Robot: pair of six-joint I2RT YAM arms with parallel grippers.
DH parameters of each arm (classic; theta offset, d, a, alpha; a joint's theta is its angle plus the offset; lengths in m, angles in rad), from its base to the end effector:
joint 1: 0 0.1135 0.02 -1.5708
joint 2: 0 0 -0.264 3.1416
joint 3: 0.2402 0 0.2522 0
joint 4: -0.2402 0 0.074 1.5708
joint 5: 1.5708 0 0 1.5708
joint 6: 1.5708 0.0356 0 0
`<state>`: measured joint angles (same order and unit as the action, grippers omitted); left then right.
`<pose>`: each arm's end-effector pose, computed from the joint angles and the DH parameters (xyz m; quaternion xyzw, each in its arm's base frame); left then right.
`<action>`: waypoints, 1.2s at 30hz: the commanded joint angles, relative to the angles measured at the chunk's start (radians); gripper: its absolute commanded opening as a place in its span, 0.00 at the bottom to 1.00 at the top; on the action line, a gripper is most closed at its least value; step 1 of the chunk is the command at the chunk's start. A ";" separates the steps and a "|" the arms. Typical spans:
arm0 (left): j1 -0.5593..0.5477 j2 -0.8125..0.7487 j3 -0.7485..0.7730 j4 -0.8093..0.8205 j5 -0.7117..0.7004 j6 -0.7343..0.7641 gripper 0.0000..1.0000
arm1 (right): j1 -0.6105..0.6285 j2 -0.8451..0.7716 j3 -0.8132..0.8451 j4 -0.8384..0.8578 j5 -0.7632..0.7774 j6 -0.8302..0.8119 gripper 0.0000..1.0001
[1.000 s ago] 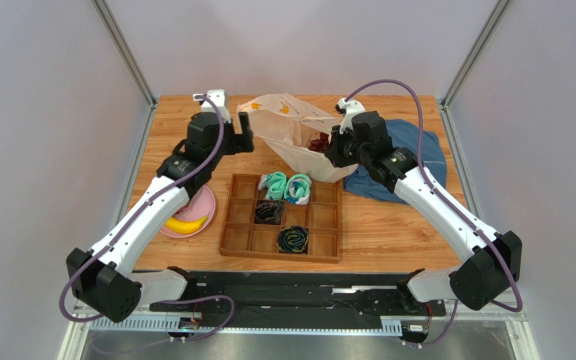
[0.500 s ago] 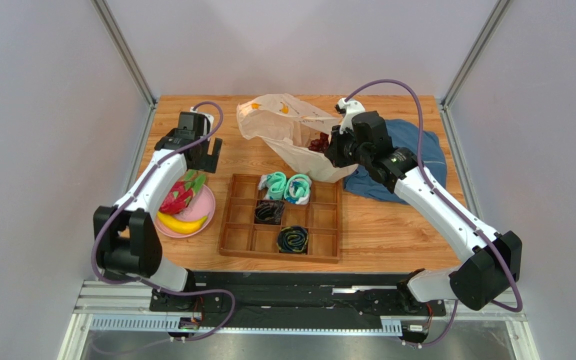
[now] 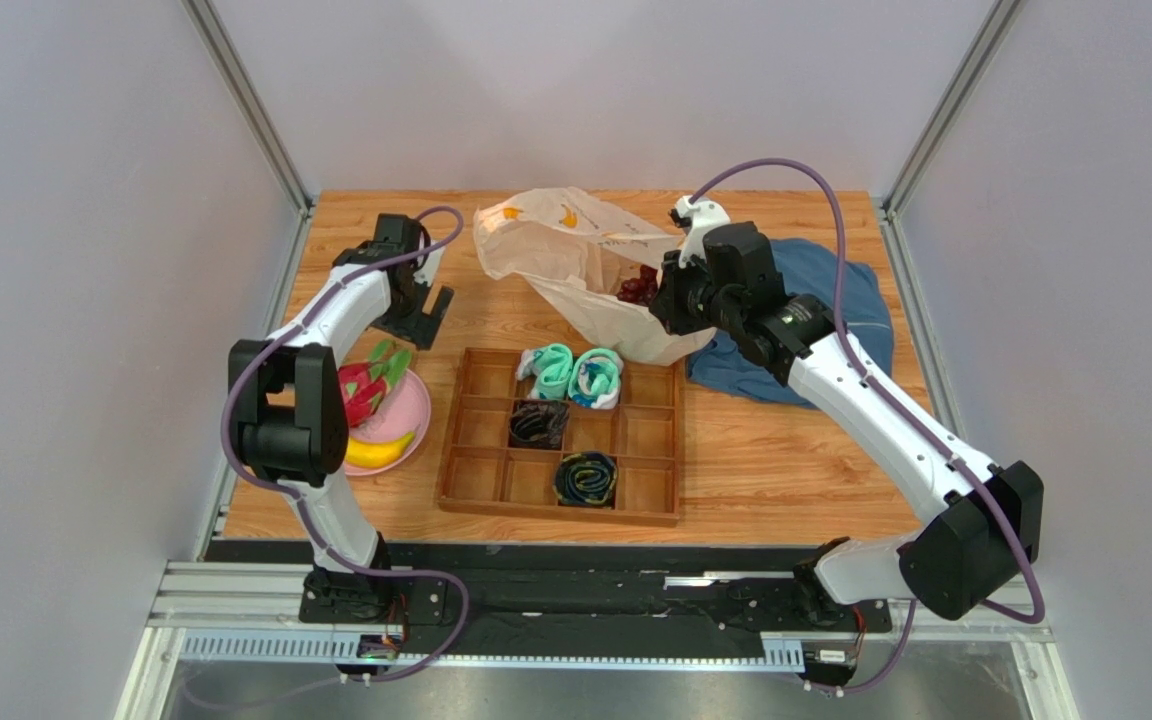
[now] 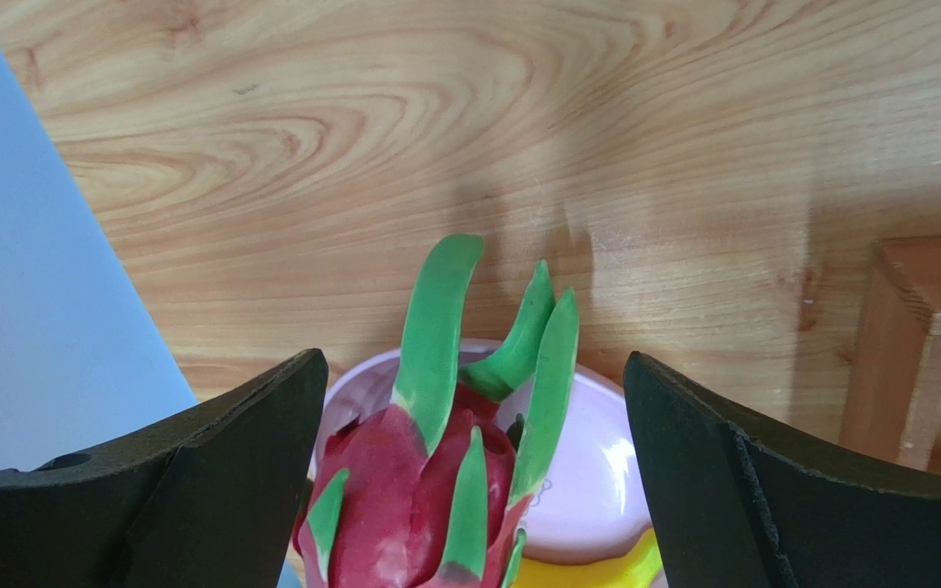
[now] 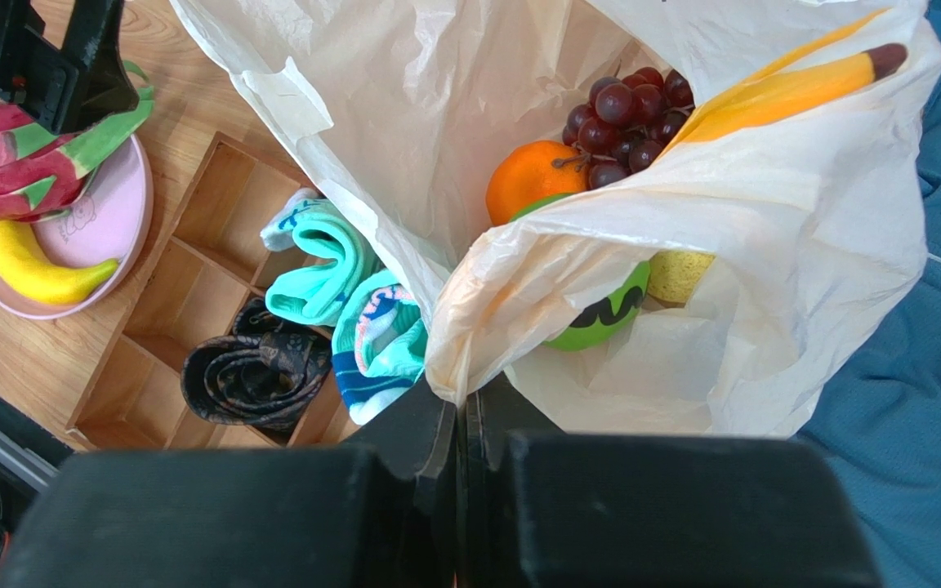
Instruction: Place the fruits into the plastic bag
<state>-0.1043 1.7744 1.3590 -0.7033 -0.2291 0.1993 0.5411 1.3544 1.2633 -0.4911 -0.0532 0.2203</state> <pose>0.3680 -0.0304 0.2303 0.1211 0.9609 0.1218 0.2171 0.2598 0.1583 0.3486 -0.1530 0.8667 0.1980 0.4316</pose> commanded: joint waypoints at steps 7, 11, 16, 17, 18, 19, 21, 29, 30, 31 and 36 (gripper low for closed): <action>0.026 0.089 0.055 -0.079 0.000 0.023 0.99 | 0.005 0.018 0.064 0.008 0.001 -0.003 0.05; 0.049 0.111 0.065 -0.088 0.019 0.017 0.97 | 0.005 0.012 0.059 0.008 0.006 -0.004 0.05; 0.054 0.135 0.078 -0.088 0.030 0.017 0.91 | 0.003 0.011 0.059 0.006 0.009 -0.002 0.05; 0.054 0.141 0.078 -0.088 0.030 0.014 0.90 | 0.005 0.011 0.061 0.005 0.007 -0.002 0.05; 0.054 0.149 0.080 -0.090 0.031 0.015 0.87 | 0.003 0.012 0.061 0.005 0.007 -0.002 0.05; 0.054 0.163 0.081 -0.094 0.033 0.014 0.86 | 0.005 0.012 0.061 0.003 0.007 -0.002 0.05; 0.054 0.174 0.084 -0.096 0.034 0.009 0.82 | 0.005 0.009 0.061 0.002 0.007 -0.002 0.05; 0.054 0.188 0.089 -0.104 0.042 0.003 0.58 | 0.005 0.002 0.054 0.000 0.021 -0.006 0.05; 0.054 0.186 0.091 -0.107 0.040 0.000 0.52 | 0.005 0.000 0.056 0.002 0.023 -0.004 0.05; 0.054 0.184 0.089 -0.105 0.031 0.000 0.49 | 0.003 0.003 0.056 0.000 0.024 -0.006 0.05; 0.054 0.157 0.092 -0.113 0.011 -0.005 0.34 | 0.005 0.002 0.056 0.002 0.023 -0.004 0.05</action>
<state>-0.0563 1.9530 1.4132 -0.7925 -0.1894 0.1951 0.5411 1.3735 1.2827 -0.5011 -0.0441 0.2203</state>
